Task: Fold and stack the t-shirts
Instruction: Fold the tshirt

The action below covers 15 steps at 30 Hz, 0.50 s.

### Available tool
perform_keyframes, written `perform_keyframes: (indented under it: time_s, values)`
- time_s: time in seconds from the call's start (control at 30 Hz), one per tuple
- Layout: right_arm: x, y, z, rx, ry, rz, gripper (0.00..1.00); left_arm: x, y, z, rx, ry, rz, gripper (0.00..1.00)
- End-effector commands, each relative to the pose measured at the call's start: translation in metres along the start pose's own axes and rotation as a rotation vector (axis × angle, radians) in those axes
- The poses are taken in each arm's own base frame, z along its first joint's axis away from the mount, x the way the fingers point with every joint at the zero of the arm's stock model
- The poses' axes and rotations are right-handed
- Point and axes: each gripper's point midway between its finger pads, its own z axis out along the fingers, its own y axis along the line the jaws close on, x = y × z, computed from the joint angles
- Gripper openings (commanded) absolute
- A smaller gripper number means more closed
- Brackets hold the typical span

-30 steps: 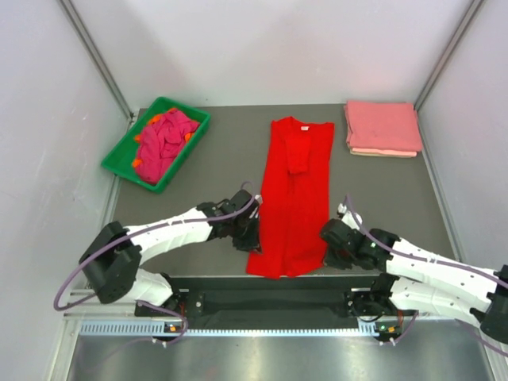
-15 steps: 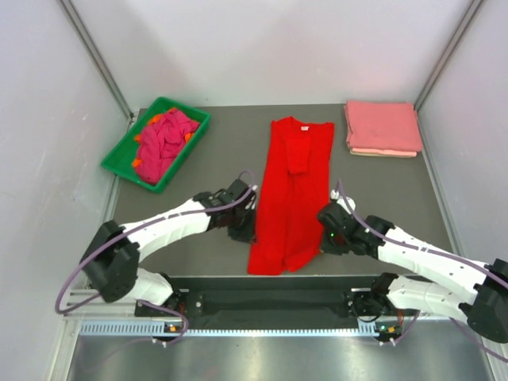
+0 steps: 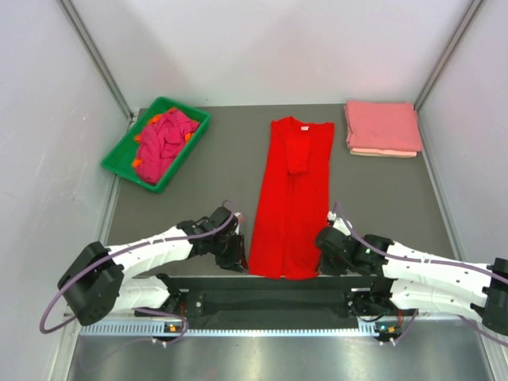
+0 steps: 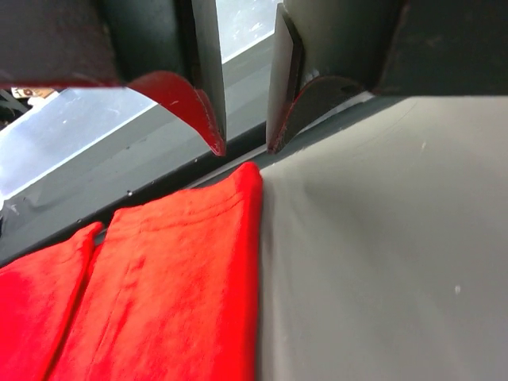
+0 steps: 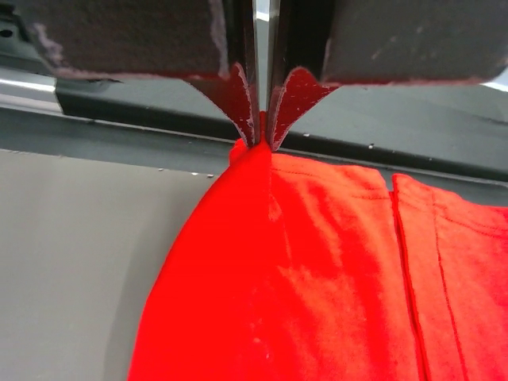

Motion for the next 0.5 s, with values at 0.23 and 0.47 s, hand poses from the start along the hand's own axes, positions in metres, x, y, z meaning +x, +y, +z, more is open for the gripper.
perform_keyframes:
  time_s: [0.23,0.47]
  values:
    - [0.013,-0.003,-0.002,-0.012,-0.007,0.040,0.00,-0.007,-0.007,0.012,0.033,-0.014,-0.032,0.30]
    - [0.013,-0.007,-0.004,-0.005,-0.017,0.048,0.00,-0.006,-0.001,0.019,0.014,-0.002,-0.052,0.23]
